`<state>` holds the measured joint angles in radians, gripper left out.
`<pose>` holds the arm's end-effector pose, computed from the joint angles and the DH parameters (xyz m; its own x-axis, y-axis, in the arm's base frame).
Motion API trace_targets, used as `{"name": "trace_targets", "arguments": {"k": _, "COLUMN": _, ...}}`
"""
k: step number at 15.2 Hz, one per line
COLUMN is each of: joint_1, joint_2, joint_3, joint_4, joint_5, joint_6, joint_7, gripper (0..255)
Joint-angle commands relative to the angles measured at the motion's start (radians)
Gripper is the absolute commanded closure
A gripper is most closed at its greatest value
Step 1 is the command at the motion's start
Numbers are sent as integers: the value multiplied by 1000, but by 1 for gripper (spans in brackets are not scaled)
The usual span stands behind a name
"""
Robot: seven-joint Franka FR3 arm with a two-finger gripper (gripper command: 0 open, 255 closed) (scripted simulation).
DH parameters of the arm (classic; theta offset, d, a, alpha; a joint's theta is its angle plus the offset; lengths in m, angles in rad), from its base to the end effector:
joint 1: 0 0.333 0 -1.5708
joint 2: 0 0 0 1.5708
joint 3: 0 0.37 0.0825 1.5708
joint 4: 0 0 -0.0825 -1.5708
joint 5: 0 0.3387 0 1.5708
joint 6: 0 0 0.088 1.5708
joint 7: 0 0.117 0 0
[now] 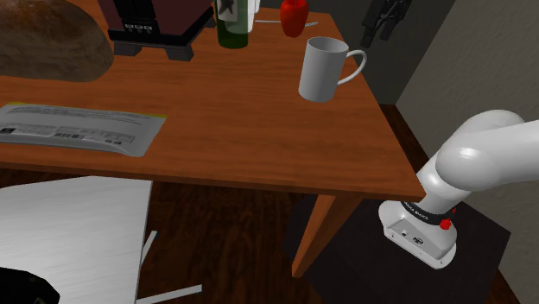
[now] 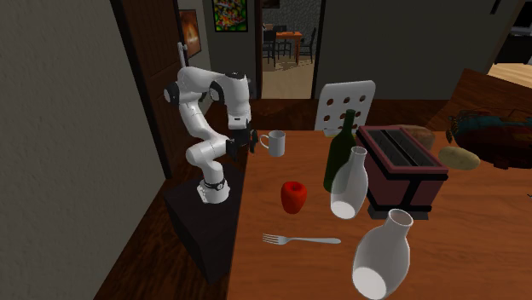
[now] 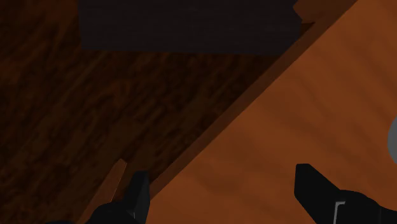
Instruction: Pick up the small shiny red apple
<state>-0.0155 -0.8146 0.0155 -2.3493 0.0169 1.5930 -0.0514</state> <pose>0.2177 0.0042 0.6299 0.9972 0.0468 0.0584 0.0470 -0.9989 -0.0026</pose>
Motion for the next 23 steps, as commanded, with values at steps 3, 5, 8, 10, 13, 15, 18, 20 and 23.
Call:
{"name": "trace_targets", "arguments": {"k": 3, "joint_1": 7, "joint_2": 91, "joint_3": -14, "joint_4": 69, "joint_5": -25, "joint_6": 9, "joint_7": -51, "gripper": 0}}
{"name": "trace_targets", "arguments": {"k": 5, "joint_1": 15, "joint_2": 181, "joint_3": -24, "joint_4": 142, "joint_5": -47, "joint_6": 14, "joint_7": -100, "gripper": 0}}
{"name": "trace_targets", "arguments": {"k": 8, "joint_1": 26, "joint_2": 315, "joint_3": -36, "joint_4": 261, "joint_5": -76, "joint_6": 11, "joint_7": -172, "gripper": 0}}
{"name": "trace_targets", "arguments": {"k": 10, "joint_1": 33, "joint_2": 404, "joint_3": -41, "joint_4": 347, "joint_5": -93, "joint_6": 4, "joint_7": -218, "gripper": 0}}
{"name": "trace_targets", "arguments": {"k": 13, "joint_1": 43, "joint_2": 537, "joint_3": -44, "joint_4": 485, "joint_5": -117, "joint_6": -16, "joint_7": -286, "gripper": 0}}
{"name": "trace_targets", "arguments": {"k": 15, "joint_1": 48, "joint_2": 626, "joint_3": -42, "joint_4": 585, "joint_5": -132, "joint_6": -36, "joint_7": -329, "gripper": 0}}
{"name": "trace_targets", "arguments": {"k": 18, "joint_1": 57, "joint_2": 764, "joint_3": -36, "joint_4": 750, "joint_5": -155, "joint_6": -75, "joint_7": -394, "gripper": 0}}
{"name": "trace_targets", "arguments": {"k": 20, "joint_1": 63, "joint_2": 861, "joint_3": -30, "joint_4": 873, "joint_5": -172, "joint_6": -110, "joint_7": -436, "gripper": 0}}
{"name": "trace_targets", "arguments": {"k": 23, "joint_1": 68, "joint_2": 936, "joint_3": -25, "joint_4": 959, "joint_5": -186, "joint_6": -127, "joint_7": -467, "gripper": 0}}
